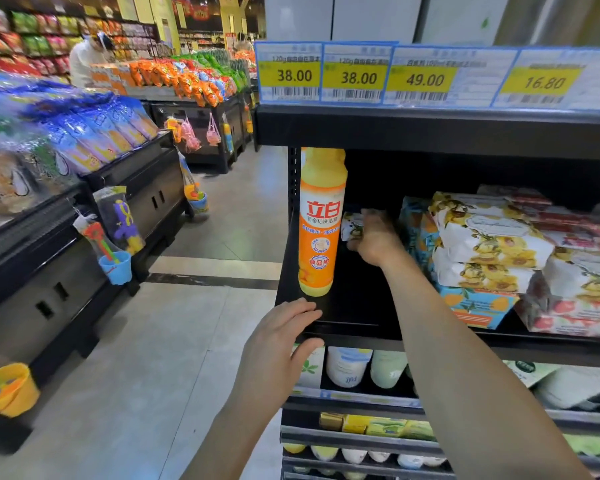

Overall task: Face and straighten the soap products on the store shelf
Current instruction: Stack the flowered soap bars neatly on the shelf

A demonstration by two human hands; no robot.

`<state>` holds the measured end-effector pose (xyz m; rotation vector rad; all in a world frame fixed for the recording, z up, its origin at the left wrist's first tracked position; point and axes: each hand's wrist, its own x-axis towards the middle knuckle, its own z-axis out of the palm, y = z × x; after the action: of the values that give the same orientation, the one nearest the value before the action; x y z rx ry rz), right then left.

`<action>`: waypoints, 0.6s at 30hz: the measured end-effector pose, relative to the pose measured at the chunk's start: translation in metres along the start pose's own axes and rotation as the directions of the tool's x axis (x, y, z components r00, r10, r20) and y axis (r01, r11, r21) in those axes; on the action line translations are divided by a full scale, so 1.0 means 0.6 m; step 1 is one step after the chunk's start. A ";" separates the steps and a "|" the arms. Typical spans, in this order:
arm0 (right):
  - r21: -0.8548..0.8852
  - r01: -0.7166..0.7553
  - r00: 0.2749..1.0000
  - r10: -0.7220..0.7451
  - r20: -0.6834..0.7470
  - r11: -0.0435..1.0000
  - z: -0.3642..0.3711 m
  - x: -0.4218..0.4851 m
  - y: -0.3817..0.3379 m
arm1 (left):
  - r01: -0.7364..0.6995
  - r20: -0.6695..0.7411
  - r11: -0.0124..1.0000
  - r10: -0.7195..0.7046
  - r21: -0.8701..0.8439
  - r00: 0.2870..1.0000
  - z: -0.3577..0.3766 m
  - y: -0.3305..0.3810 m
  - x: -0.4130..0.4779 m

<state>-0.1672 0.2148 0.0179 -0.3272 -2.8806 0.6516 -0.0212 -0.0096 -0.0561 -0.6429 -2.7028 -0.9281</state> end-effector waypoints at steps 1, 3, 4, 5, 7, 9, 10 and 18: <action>-0.009 -0.008 1.000 0.008 -0.002 1.000 0.002 0.002 0.004 | 0.002 0.002 1.000 -0.002 -0.002 1.000 0.001 0.000 0.000; -0.014 -0.019 0.999 0.018 -0.030 1.000 0.004 0.004 0.009 | 0.009 0.005 1.000 -0.009 -0.003 1.000 0.002 0.001 0.002; -0.014 -0.020 0.999 0.019 -0.040 1.000 0.006 0.003 0.010 | 0.010 0.006 1.000 -0.010 -0.004 1.000 0.002 0.001 0.001; -0.017 -0.021 0.998 0.020 -0.052 1.000 0.005 0.000 0.011 | 0.011 0.009 1.000 -0.011 -0.007 1.000 0.003 0.000 0.001; -0.024 -0.026 0.997 0.024 -0.069 0.999 0.004 -0.010 0.010 | 0.014 0.011 1.000 -0.014 -0.012 1.000 0.003 -0.001 0.000; -0.025 -0.026 0.997 0.024 -0.080 0.999 0.002 -0.028 0.007 | 0.009 0.008 1.000 -0.009 -0.018 1.000 0.004 -0.001 -0.001; -0.025 -0.020 0.995 0.018 -0.093 0.999 0.001 -0.038 0.006 | 0.009 0.008 1.000 -0.008 -0.020 1.000 0.004 -0.001 -0.001; -0.020 0.036 0.977 -0.039 -0.210 0.999 0.007 -0.137 0.008 | 0.006 -0.017 1.000 -0.006 -0.020 1.000 0.006 0.002 -0.006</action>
<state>-0.0882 0.1969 0.0022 -0.3217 -2.6848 0.5522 -0.0175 -0.0080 -0.0594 -0.6280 -2.6856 -0.9587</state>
